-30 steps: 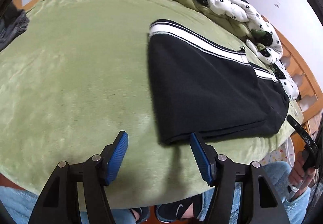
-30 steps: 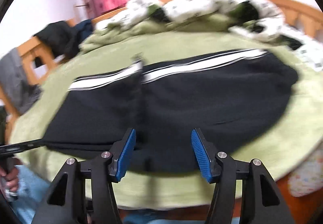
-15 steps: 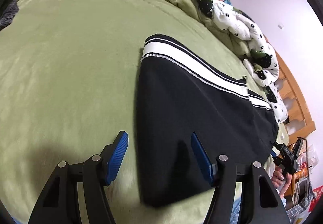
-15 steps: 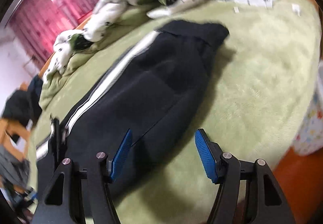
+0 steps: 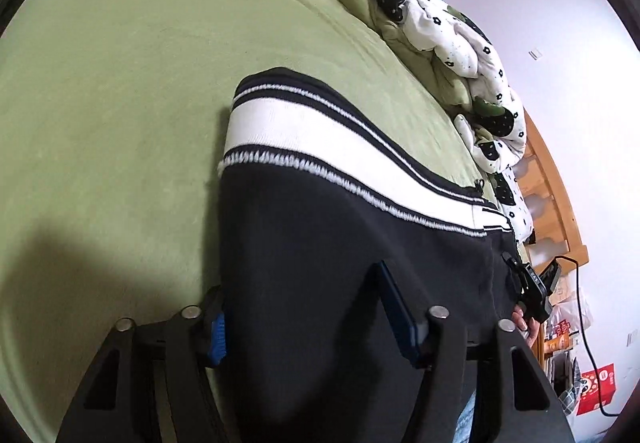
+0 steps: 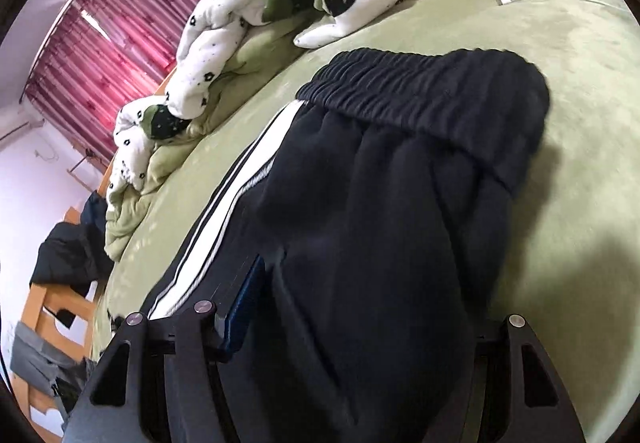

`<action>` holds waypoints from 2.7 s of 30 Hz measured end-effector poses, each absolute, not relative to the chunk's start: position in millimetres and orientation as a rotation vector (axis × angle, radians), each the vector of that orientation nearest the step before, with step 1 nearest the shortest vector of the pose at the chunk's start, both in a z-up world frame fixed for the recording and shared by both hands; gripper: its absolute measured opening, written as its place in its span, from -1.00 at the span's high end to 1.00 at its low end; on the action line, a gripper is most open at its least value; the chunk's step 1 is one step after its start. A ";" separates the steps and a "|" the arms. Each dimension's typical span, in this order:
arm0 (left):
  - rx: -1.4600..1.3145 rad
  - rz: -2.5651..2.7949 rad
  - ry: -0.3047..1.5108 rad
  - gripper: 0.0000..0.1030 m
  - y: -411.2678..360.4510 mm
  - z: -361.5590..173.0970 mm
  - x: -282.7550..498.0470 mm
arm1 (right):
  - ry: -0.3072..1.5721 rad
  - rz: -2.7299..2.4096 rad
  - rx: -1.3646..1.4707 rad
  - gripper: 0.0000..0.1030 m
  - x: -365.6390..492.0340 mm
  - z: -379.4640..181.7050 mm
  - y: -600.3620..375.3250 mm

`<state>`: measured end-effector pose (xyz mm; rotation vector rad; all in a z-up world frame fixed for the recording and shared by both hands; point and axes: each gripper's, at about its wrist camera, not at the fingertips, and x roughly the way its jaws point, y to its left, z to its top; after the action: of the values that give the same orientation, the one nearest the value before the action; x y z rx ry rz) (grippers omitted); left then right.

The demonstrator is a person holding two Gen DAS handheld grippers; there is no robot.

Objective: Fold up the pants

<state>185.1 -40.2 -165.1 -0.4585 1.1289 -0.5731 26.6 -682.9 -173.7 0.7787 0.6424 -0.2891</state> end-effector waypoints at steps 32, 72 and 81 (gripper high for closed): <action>-0.198 -0.185 1.017 0.51 156.8 -110.3 232.8 | 0.737 -0.068 0.394 0.71 165.4 -82.8 -416.8; -0.292 -0.071 0.862 -0.48 107.3 -101.7 110.2 | 0.849 -0.179 0.439 -0.13 140.5 -130.6 -513.1; -0.076 -0.067 1.005 -0.55 80.9 -135.4 101.5 | 0.768 -0.267 0.373 -0.16 85.3 -79.9 -473.7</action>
<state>101.5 80.9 -135.4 -0.0762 1.0046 -0.0670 85.3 -473.7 -79.9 0.3727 0.7676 -0.2668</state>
